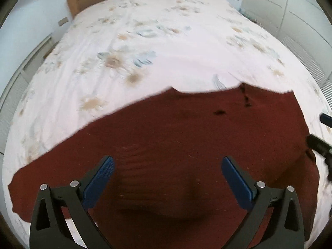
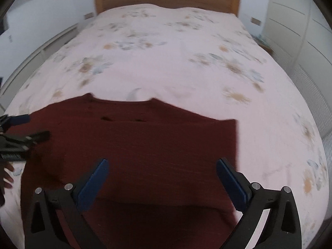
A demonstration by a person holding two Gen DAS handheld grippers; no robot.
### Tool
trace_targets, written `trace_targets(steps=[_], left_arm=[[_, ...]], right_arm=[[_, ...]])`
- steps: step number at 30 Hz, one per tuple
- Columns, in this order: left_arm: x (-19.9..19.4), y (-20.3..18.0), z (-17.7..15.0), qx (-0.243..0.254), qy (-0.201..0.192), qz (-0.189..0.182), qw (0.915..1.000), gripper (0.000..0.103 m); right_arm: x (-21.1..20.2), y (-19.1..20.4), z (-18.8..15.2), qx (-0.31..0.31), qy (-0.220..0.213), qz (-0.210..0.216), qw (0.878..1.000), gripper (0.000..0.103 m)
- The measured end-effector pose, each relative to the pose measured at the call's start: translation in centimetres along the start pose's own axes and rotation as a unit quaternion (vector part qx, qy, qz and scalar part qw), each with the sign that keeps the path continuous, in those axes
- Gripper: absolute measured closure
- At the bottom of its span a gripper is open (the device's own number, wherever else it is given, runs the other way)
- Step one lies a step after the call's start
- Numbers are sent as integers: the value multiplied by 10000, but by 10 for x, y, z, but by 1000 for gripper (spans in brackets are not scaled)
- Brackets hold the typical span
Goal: Fold small clothes
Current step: 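Open both tools and release the folded sleeves onto the body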
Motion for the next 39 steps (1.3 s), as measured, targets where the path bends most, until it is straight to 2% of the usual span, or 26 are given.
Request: trace_targets(steps=[4,5,9,16,18,22,27,31,36,39], left_arm=[[42,-14,-12,-60,218,-118,9997,1],[42,-17,-16,-31,255,-100,9996,1],[64,-23,-34,245,488,156,9984,1],[74,0,-46,154,401,-163,9989,1],[76,1,-47,104,389,-204,9990,1],[80,0,-45,36,309,-16,9995,1],[80,1,-43,-90,338,21,9994,1],[61,4,-47,-215,242,-307,9990,1],[29,46,-59,-637,114,-408,9971,1],[12,89,-74,-1171,129,-391,9923,1]], right_arm=[[42,24,-12,-8,276,12,9996,0],[53,25,-17,-14,358,-15,9994,0],[85,6,-39,40,638,-316,9975,0],[81,-54,-56,367,617,-403,9966,0],[83,-59,-57,400,641,-304,9967,0],[91,-55,-59,361,620,-338,9968,0],[89,-51,-58,341,662,-427,9963,0],[66,-42,-57,315,615,-411,9968,0],[31,-33,-65,229,442,-451,9977,0],[14,-28,-72,359,355,-405,9979,0]])
Point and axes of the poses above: each gripper's, at about its wrist camera, not at the fingertips, and x roughly the way its jaws point, y to its left, z to its top, the point moved 10 cm from there along x, roughly the way its jaws point, and after that the axes turned 12 degrees about y, right-handed, at the moved point
